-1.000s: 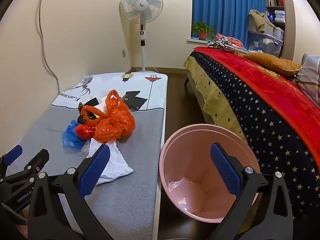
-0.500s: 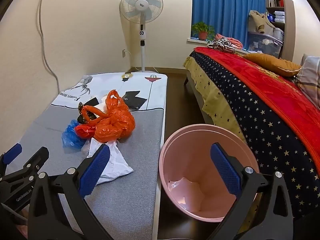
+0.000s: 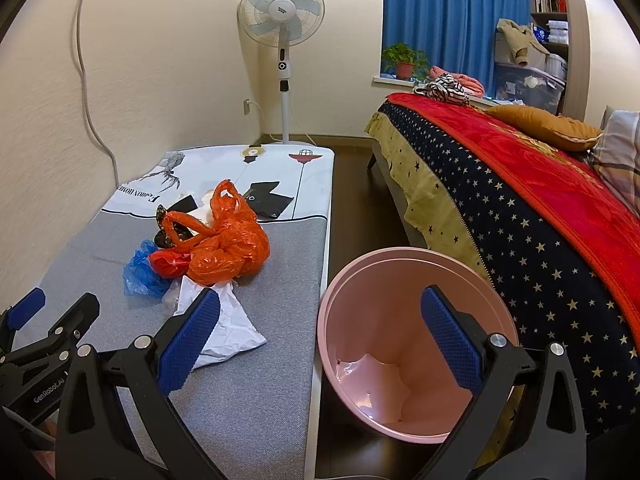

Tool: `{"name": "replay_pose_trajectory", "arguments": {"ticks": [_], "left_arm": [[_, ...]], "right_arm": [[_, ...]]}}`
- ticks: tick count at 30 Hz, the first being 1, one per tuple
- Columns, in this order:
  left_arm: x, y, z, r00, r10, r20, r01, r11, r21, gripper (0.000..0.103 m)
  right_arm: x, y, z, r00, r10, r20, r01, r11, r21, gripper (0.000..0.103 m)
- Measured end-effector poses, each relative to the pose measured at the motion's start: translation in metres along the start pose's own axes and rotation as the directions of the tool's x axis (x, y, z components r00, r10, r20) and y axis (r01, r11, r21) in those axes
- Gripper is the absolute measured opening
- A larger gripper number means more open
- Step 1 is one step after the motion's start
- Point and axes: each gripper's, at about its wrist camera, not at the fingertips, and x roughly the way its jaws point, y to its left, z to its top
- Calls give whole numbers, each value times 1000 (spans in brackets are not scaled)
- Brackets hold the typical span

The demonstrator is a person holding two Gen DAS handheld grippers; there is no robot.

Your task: Collect trash

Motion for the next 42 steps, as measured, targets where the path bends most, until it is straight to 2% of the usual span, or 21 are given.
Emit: {"name": "replay_pose_trajectory", "arguments": {"ticks": [26, 36, 39, 42], "left_arm": [[-2, -4, 0, 1000, 0, 6, 0, 1000, -2, 95], [-4, -2, -1, 1000, -1, 12, 1, 1000, 1, 95], [-4, -3, -1, 1000, -9, 13, 9, 1000, 0, 95], [-5, 1, 2, 1000, -14, 15, 14, 1000, -14, 88]], "right_arm": [[-1, 0, 0, 1000, -2, 2, 2, 1000, 1, 98], [-7, 1, 2, 999, -1, 44, 1, 1000, 4, 98], [-10, 2, 2, 998, 10, 54, -10, 1000, 6, 94], [-6, 0, 2, 998, 42, 37, -43, 998, 35, 91]]}}
